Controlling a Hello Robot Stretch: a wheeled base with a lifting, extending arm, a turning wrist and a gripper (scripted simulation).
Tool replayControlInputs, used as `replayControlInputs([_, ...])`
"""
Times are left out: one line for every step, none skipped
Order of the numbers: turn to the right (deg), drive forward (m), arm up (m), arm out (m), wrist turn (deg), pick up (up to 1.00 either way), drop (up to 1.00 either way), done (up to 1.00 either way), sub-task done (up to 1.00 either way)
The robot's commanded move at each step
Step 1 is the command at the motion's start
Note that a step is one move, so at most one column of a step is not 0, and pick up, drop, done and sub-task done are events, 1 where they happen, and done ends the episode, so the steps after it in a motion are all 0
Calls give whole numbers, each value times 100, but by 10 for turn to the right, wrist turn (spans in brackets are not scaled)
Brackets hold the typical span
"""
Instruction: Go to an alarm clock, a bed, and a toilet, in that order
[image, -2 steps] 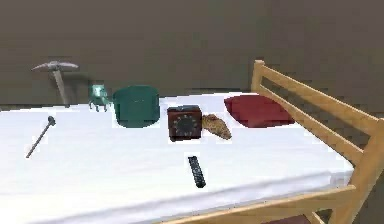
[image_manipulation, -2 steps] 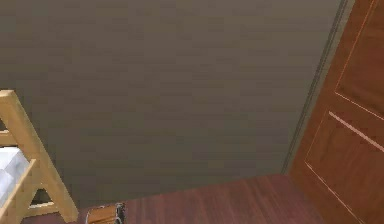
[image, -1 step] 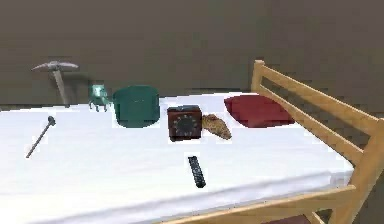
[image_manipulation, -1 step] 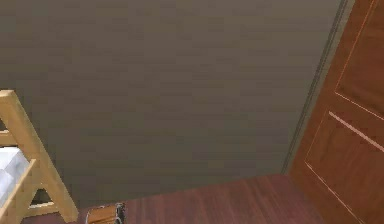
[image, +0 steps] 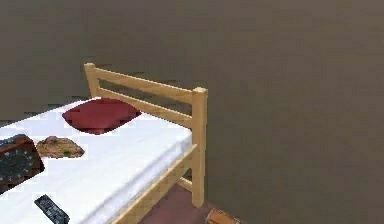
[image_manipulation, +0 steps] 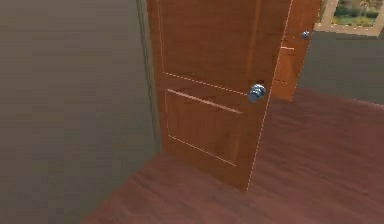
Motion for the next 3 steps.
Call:
replayControlInputs([330, 0, 0, 0, 0, 0, 0, 0, 0])
replayControlInputs([0, 15, 0, 0, 0, 0, 0, 0, 0])
replayControlInputs([-450, 0, 0, 0, 0, 0, 0, 0, 0])
